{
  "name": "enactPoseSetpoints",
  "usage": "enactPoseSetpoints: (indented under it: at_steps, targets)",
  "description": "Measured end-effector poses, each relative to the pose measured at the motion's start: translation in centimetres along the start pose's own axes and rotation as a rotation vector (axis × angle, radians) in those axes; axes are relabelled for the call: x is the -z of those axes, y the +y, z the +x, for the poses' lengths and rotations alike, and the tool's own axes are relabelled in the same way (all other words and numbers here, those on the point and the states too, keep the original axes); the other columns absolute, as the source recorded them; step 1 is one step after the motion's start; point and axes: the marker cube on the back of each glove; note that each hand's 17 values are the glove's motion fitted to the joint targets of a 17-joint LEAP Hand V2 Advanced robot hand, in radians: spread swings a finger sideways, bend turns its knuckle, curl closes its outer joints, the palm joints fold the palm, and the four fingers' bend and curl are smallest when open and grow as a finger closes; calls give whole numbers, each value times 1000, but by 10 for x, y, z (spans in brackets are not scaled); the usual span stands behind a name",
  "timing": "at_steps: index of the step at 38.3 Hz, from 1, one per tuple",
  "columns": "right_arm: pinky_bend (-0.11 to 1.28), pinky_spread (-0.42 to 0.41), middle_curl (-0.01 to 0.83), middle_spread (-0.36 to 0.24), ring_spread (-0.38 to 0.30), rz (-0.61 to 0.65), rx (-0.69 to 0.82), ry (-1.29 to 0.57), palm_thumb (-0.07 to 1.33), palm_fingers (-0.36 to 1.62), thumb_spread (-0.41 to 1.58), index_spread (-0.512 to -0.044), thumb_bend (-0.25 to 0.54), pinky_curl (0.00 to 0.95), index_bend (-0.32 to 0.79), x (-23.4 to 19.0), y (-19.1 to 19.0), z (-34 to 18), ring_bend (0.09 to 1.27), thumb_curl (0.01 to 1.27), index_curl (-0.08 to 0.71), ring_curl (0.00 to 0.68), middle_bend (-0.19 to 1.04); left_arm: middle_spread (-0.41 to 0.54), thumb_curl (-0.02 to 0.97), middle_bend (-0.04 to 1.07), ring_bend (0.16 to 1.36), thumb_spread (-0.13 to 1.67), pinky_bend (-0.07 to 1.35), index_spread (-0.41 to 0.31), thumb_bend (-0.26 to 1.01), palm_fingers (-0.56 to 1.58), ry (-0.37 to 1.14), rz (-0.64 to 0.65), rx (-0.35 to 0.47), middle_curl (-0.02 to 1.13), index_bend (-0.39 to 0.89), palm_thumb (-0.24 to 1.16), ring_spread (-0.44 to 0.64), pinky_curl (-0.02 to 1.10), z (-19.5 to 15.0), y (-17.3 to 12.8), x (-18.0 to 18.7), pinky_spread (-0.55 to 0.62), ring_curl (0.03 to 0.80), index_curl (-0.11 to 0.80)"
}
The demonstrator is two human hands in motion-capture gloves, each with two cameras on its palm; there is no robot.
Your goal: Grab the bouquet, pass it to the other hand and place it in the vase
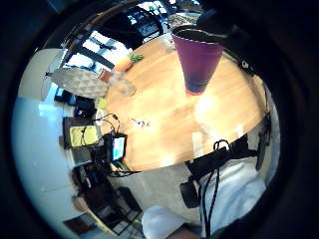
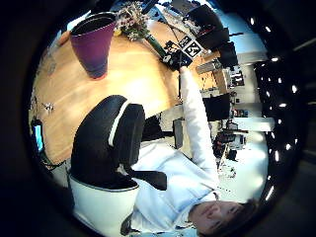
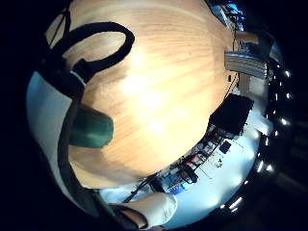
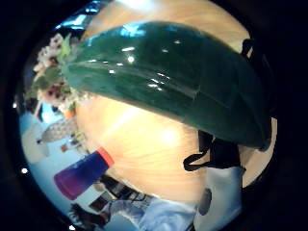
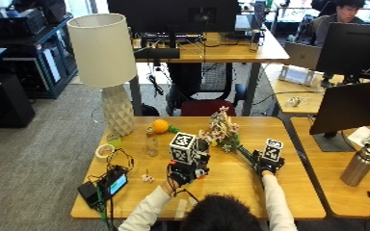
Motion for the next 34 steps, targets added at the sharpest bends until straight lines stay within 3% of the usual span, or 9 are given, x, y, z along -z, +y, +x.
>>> enactPoseSetpoints:
  at_steps: [4, 9, 13, 15, 19, 24, 25, 30, 34]
  targets:
    - [468, -67, 445, -83, -169, -6, -14, -14, 866, 1095, 1001, -178, 94, 320, 264, -3, 3, -2, 658, 381, 223, 395, 434, 201, 250, 169, 535, 1195, 416, 11, -17, 257, -4, -11, 4, 274, 161, 281, 359, 324, 0, 3, 1, 356, 259, 329]
    - [492, -164, 464, -84, -193, 89, 11, -33, 958, 1187, 948, -179, 106, 346, 263, -1, -1, -3, 624, 427, 275, 415, 417, 200, 252, 169, 535, 1195, 415, 11, -17, 256, -57, -42, 13, 276, 161, 280, 359, 327, -5, 2, 0, 357, 261, 332]
    - [518, -252, 485, -128, -218, 119, 8, -70, 985, 1384, 896, -186, 88, 361, 190, 1, -9, -1, 721, 458, 292, 443, 469, 201, 254, 174, 533, 1195, 420, 11, -17, 248, -97, -63, 28, 280, 152, 280, 361, 330, -10, 1, 0, 357, 262, 330]
    - [514, -272, 502, -138, -219, 140, -2, -81, 1036, 1448, 953, -189, 116, 367, 188, 1, -11, 1, 757, 454, 304, 455, 521, 205, 252, 171, 532, 1196, 425, 15, -18, 240, -99, -60, 33, 281, 151, 275, 366, 333, -11, 1, 2, 357, 263, 329]
    - [568, -284, 536, -148, -214, 230, -102, -46, 1017, 1486, 981, -193, 84, 392, 188, 3, -13, 11, 836, 428, 325, 486, 606, 207, 252, 174, 535, 1197, 431, 19, -18, 235, -73, -44, 40, 285, 145, 274, 369, 336, -13, -1, 8, 357, 265, 326]
    - [597, -275, 581, -153, -208, 352, -188, -31, 860, 1556, 984, -201, -38, 422, 352, 10, -8, 20, 871, 377, 397, 513, 714, 205, 253, 173, 540, 1198, 429, 15, -17, 247, -6, -57, 32, 287, 156, 272, 365, 337, -15, -7, 12, 353, 267, 326]
    - [611, -280, 589, -156, -206, 381, -179, -60, 871, 1524, 988, -201, -26, 428, 332, 13, -7, 20, 889, 375, 394, 520, 733, 204, 253, 173, 540, 1198, 429, 14, -17, 247, 13, -67, 30, 286, 156, 272, 362, 337, -16, -8, 13, 349, 266, 326]
    - [635, -266, 609, -156, -204, 497, -99, -253, 926, 1512, 1006, -194, 2, 450, 479, 34, -4, 16, 908, 381, 465, 532, 778, 192, 253, 176, 537, 1199, 420, 13, -17, 267, 114, -114, 30, 292, 161, 272, 349, 336, -17, -17, 17, 341, 268, 331]
    - [663, -264, 621, -156, -199, 697, -28, -341, 990, 1480, 1005, -190, 19, 466, 517, 65, -10, 18, 935, 402, 499, 542, 807, 190, 253, 174, 540, 1199, 416, 12, -17, 271, 188, -108, 29, 295, 157, 272, 339, 338, -16, -28, 22, 331, 271, 332]
